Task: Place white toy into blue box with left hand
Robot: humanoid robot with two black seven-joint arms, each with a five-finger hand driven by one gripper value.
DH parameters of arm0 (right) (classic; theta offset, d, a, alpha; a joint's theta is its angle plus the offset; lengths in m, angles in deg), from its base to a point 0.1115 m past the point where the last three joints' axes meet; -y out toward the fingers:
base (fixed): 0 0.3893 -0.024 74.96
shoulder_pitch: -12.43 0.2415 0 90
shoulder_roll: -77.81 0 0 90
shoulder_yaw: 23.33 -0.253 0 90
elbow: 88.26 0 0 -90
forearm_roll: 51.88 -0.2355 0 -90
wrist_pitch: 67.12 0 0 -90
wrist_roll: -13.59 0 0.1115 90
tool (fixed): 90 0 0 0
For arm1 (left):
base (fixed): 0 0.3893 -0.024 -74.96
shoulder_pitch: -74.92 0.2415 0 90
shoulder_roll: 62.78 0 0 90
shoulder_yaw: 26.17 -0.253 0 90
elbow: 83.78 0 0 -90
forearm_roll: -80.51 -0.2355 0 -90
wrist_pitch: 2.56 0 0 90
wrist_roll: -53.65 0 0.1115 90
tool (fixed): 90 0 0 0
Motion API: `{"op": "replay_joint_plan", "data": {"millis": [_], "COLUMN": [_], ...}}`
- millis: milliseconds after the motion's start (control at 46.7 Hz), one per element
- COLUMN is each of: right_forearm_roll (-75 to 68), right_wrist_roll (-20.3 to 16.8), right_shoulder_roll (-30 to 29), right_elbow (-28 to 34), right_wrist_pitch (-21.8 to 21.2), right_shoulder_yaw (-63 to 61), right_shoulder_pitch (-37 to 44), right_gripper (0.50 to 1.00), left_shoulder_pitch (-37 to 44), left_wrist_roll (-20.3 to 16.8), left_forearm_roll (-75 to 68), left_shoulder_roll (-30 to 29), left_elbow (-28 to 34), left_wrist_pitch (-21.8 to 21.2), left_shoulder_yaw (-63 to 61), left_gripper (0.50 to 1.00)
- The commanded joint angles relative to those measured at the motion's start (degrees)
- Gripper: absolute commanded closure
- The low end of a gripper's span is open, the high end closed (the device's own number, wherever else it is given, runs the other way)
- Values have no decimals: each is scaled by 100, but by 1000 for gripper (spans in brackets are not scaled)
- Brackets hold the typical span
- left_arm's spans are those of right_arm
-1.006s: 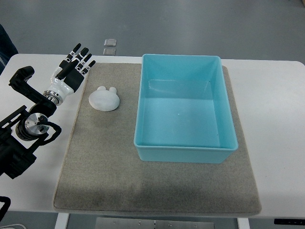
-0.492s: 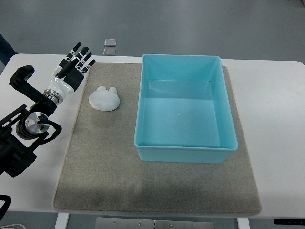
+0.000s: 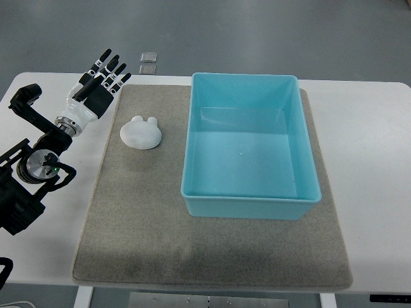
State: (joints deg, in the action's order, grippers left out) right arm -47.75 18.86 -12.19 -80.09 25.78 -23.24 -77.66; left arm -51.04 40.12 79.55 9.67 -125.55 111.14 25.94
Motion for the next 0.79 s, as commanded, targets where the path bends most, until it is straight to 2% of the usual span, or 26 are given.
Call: {"op": "replay_joint_plan", "data": {"millis": [0, 193, 770], "right_forearm_roll": [0, 0, 0], "right_wrist_roll": [0, 0, 0], "right_shoulder_roll": [0, 0, 0], "right_elbow": [0, 0, 0], "right_wrist_pitch": [0, 0, 0], "right_shoulder_yaw": [0, 0, 0], "right_shoulder_pitch": [0, 0, 0], "right_gripper": [564, 564, 564], "left_shoulder_pitch": [-7, -33, -235], "left_wrist_roll": [0, 18, 18], "left_forearm_roll": [17, 9, -9], "left_shoulder_roll": [6, -11, -152], "left_elbow": [28, 29, 301], "left_wrist_pitch": [-67, -383, -375], "left_shoulder_yaw": [1, 1, -8], "left_gripper": [506, 506, 506]}}
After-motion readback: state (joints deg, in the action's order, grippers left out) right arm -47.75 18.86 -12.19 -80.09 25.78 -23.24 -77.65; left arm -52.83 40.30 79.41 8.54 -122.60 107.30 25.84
